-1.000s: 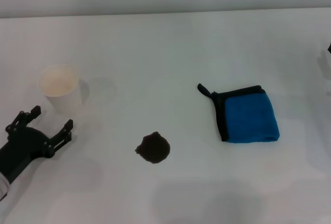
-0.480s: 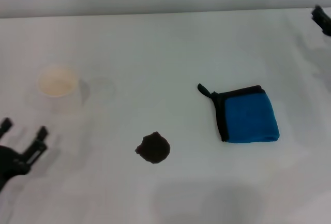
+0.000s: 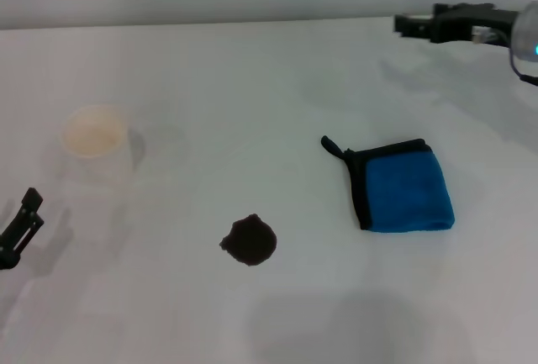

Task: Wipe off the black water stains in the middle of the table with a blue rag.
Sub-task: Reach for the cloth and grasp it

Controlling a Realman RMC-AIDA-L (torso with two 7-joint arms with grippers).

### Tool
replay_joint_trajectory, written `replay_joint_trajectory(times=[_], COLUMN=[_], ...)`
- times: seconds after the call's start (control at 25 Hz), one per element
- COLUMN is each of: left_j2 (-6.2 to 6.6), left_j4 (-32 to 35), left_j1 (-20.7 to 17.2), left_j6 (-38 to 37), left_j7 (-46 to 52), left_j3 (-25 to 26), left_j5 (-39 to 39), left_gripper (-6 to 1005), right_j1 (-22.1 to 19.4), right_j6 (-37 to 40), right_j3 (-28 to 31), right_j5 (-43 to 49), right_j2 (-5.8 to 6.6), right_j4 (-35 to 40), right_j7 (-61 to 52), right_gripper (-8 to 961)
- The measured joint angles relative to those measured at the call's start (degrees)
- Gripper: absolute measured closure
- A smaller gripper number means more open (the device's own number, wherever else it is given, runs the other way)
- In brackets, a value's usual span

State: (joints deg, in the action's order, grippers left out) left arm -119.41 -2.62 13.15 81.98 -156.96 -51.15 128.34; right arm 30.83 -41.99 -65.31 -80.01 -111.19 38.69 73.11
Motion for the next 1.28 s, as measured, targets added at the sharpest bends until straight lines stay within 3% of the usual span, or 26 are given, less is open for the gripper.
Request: replay_joint_trajectory(times=[0.12,0.24,0.32,0.4,0.8,1.12,1.28], left_j2=[0.05,0.14,0.19,0.24,0.31,0.32,0.19], left_j4=[0.0,0.0,0.0,0.3,2.3,3.3,3.3], left_j1=[0.6,1.5,2.0,2.4,3.1,3.6,4.0], left_j6=[-0.4,-2.1,-3.1,-4.0,-5.4,-7.3,-8.1], left_j7=[0.0,-0.1,-0.2,-0.2,-0.3,-0.4,-0.4], left_j3=[0.0,0.0,0.0,0.0,0.0,1.4,1.4], left_j5=[0.0,0.0,0.0,0.0,2.7,3.6,3.8], left_gripper=[125,125,126,126,126,126,125], right_j1=[1.1,2.1,2.6,3.0,9.7,10.7,11.1], right_j6=[-4.9,-14.4,-20.5,-25.3,-49.1,-51.7,-49.1], right_j3=[-1.5,-1.7,-2.7,-4.3,-6.1,-13.8,-18.8], right_j5=[20.9,42.3,51.2,56.4,56.3,54.9,54.0], right_j2=[-0.9,-3.3,-4.14,-4.19,-4.28,-4.6,-4.7], right_j4=[9.6,21.1,26.7,30.3,31.1,28.8,26.9], right_j7=[-16.5,-28.9,-34.5,-38.4,-42.5,-48.8,-51.8], right_gripper=[110,110,110,110,111,112,113])
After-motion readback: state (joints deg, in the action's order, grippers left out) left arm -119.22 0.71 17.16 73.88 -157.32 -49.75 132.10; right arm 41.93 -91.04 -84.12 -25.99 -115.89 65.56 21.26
